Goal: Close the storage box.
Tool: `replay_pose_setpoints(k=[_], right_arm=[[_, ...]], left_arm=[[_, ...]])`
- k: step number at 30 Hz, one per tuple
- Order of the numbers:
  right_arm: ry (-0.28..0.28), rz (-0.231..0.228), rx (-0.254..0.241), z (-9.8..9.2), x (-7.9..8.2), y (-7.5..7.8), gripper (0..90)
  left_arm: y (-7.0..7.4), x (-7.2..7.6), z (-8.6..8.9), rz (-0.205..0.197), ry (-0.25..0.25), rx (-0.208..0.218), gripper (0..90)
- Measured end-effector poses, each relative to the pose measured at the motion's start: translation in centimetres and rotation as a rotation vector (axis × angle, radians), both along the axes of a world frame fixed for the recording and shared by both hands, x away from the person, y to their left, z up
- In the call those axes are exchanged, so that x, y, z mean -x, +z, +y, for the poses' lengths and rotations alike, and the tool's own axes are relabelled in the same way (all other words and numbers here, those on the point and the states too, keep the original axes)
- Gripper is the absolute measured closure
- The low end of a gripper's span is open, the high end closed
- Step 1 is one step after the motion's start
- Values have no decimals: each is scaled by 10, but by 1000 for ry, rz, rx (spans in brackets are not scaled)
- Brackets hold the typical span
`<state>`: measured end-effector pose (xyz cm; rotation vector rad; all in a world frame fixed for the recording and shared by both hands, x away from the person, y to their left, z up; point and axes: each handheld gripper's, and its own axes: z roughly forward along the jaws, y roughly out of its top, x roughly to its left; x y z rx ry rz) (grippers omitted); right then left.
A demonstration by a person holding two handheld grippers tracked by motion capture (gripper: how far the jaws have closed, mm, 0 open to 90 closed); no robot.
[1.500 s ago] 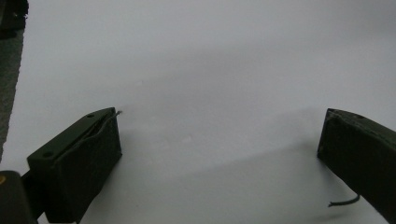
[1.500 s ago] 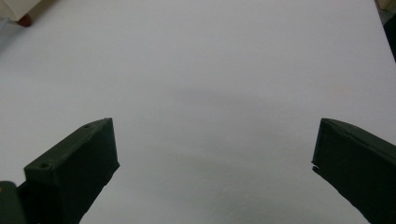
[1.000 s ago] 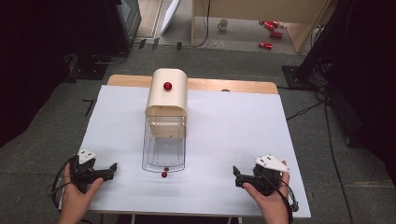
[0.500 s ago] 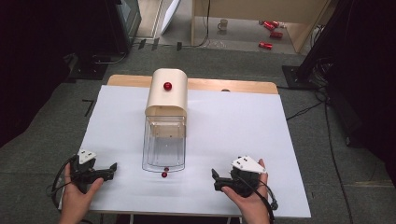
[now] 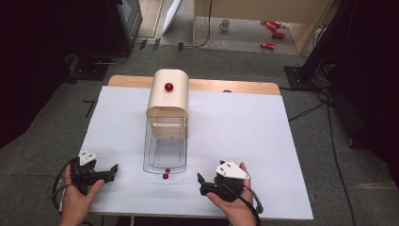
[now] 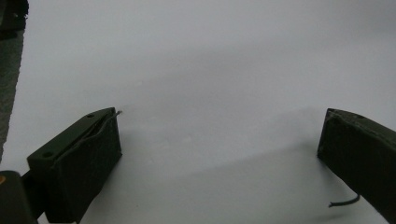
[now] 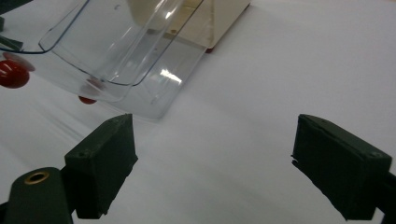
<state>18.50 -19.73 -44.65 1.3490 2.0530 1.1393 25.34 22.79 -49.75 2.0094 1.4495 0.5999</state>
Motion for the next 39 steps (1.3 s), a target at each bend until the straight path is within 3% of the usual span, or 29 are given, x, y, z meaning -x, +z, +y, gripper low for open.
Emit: replay_pose_setpoints(k=[14, 32, 39], right_arm=[[74, 8, -25, 30, 2, -5, 203], [131, -9, -74, 61, 9, -10, 488], [147, 4, -74, 71, 11, -12, 534]], left_arm=[[0, 0, 0, 0, 0, 0, 0], [0, 0, 0, -1, 0, 1, 0], [0, 0, 0, -1, 0, 1, 0]])
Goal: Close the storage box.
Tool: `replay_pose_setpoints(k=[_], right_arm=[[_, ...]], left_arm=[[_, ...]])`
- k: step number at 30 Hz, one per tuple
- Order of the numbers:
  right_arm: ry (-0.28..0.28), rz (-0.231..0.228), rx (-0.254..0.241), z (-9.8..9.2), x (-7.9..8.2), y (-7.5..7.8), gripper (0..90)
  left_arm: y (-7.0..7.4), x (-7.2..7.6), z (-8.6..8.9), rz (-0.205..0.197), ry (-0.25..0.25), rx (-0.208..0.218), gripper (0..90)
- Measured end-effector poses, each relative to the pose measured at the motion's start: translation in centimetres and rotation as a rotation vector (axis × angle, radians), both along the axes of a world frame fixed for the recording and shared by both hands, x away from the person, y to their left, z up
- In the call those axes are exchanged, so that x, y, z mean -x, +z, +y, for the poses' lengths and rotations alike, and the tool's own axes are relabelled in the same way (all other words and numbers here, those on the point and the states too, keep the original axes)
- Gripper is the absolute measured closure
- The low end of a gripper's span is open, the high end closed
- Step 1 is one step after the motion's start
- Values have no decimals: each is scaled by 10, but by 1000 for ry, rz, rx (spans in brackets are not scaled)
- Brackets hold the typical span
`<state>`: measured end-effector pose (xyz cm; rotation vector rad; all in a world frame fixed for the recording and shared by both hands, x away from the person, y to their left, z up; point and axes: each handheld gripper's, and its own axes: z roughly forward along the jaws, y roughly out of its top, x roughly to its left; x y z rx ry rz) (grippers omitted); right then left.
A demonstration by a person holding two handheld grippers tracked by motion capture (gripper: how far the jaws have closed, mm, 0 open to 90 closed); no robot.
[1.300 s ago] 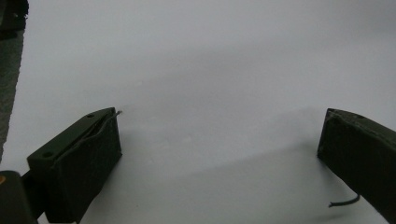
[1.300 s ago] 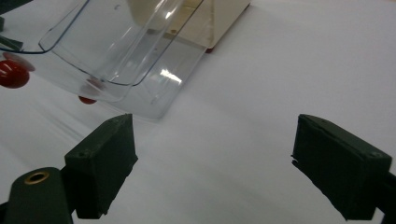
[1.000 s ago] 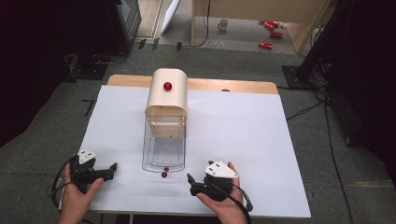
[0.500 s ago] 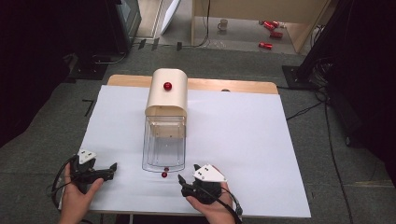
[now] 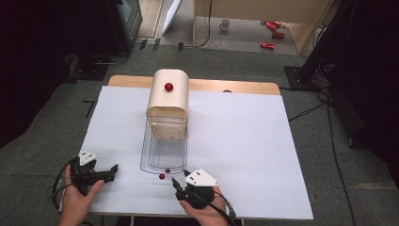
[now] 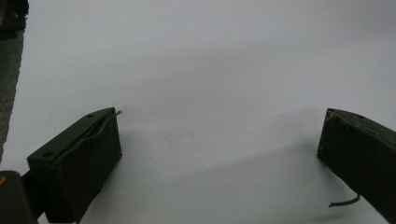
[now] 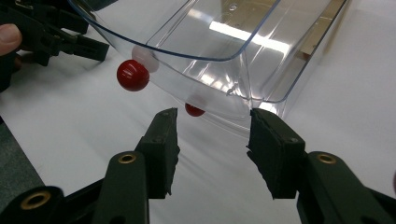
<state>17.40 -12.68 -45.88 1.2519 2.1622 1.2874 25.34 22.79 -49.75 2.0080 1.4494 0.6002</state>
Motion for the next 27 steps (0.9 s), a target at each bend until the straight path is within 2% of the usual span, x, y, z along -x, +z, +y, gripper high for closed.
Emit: replay_pose_setpoints(k=[7, 11, 19, 27], right_arm=[[-12, 25, -17, 1, 5, -6, 555], [5, 39, -14, 6, 9, -11, 581], [25, 21, -22, 17, 9, -10, 605], [42, -3, -41, 33, 8, -6, 673]], left_arm=[[0, 0, 0, 0, 0, 0, 0], [0, 0, 0, 1, -1, -1, 0], [0, 0, 0, 1, -1, -1, 0], [0, 0, 0, 1, -1, -1, 0]])
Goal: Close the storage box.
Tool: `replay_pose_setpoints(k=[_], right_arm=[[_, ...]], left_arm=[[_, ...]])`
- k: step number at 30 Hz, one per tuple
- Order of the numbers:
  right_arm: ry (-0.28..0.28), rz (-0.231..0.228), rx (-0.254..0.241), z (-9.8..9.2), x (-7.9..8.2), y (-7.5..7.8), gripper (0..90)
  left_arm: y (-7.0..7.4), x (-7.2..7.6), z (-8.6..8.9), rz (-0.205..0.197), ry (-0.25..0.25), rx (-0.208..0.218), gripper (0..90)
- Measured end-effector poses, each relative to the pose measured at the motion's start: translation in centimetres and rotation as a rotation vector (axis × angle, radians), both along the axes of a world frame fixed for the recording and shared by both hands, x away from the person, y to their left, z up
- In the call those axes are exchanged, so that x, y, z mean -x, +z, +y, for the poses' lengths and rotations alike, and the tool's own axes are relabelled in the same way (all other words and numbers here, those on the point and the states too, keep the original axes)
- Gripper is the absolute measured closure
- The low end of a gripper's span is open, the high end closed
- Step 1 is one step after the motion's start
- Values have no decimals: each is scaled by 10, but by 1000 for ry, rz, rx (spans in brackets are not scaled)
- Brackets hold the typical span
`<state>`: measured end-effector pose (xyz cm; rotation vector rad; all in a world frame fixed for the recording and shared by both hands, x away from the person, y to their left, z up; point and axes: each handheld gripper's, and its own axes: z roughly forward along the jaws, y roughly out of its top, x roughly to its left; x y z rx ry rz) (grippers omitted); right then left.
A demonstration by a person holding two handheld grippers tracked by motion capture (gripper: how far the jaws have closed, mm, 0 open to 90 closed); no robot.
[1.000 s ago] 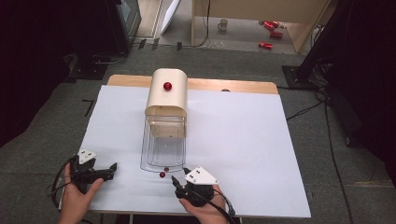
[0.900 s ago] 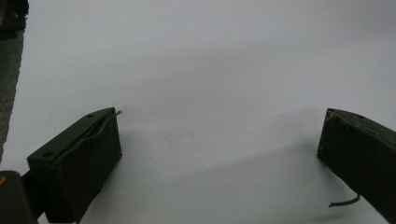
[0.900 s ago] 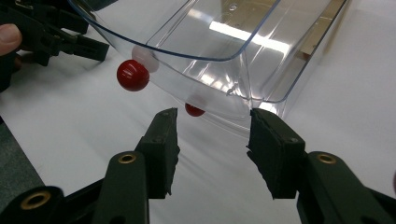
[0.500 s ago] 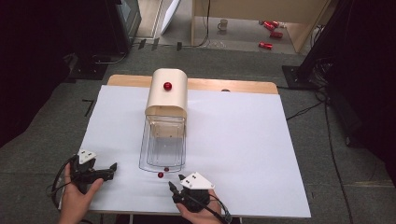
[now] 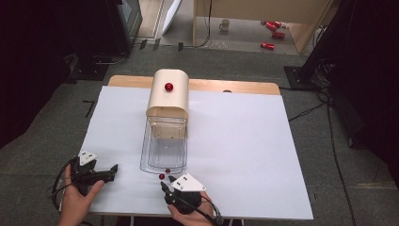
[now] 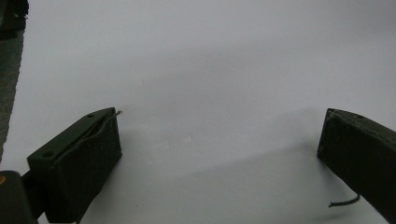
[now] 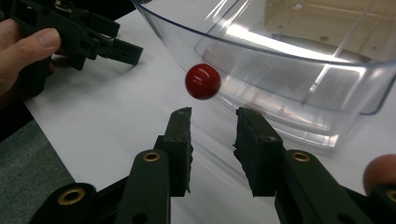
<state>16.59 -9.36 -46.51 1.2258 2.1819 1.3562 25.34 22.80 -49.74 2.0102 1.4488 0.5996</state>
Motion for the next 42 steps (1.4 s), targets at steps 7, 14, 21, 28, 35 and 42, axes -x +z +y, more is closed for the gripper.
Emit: replay_pose_setpoints(k=[7, 14, 21, 28, 35, 42], right_arm=[[-14, 5, 4, 7, -3, 2, 697], [-17, 7, -1, 7, -3, 6, 760], [-20, -11, -5, 4, -3, 15, 763], [-15, -14, -17, 3, -6, 30, 766], [-28, -31, -16, 0, -12, 40, 767], [-39, -39, -16, -4, -23, 48, 768]], left_arm=[[0, 0, 0, 0, 0, 0, 0], [0, 0, 0, -1, 0, 0, 0], [0, 0, 0, -1, 0, 0, 0], [0, 0, 0, -1, 0, 0, 0], [0, 0, 0, -1, 1, 0, 0], [0, 0, 0, -2, 2, 1, 0]])
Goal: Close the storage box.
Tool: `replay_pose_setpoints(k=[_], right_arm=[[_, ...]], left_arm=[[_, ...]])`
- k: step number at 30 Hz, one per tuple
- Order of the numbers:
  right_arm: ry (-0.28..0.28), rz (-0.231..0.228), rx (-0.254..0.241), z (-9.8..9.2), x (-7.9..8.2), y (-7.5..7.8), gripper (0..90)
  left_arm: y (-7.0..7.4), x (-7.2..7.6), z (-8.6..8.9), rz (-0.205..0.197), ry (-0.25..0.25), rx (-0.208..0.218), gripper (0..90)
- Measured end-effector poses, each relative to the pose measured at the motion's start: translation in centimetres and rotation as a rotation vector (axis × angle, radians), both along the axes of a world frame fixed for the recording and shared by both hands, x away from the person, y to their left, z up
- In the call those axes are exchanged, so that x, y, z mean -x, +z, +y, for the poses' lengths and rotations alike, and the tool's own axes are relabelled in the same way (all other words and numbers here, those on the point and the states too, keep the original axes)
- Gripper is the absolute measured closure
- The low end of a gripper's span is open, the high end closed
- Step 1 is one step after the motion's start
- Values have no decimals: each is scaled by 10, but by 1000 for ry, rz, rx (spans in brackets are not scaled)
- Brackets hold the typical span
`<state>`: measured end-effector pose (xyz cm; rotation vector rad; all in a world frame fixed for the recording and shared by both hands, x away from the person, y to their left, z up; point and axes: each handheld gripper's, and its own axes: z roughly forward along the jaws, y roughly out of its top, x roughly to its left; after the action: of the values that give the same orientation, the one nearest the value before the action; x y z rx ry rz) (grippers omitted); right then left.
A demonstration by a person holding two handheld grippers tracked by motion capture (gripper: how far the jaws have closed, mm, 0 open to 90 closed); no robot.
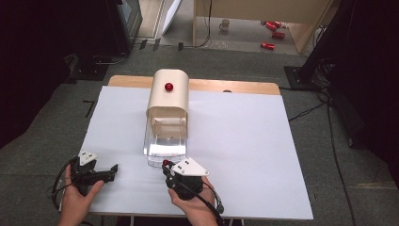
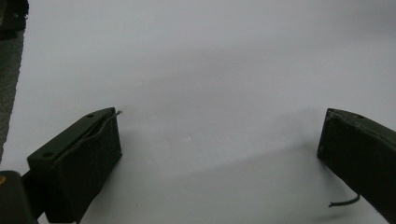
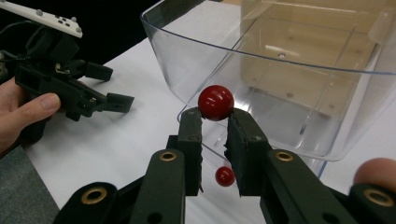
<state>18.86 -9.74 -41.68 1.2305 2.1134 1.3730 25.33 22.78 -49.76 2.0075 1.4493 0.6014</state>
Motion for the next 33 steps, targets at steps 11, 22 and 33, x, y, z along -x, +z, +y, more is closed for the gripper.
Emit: replay_pose_setpoints(k=[11, 22, 33], right_arm=[[-13, -4, 5, 0, -21, 6, 771], [-26, -13, 10, 2, -40, 8, 772], [-41, -12, 3, 2, -60, 8, 772]], left_arm=[[0, 0, 0, 0, 0, 0, 0], [0, 0, 0, 0, 0, 0, 0], [0, 0, 0, 1, -1, -1, 0]])
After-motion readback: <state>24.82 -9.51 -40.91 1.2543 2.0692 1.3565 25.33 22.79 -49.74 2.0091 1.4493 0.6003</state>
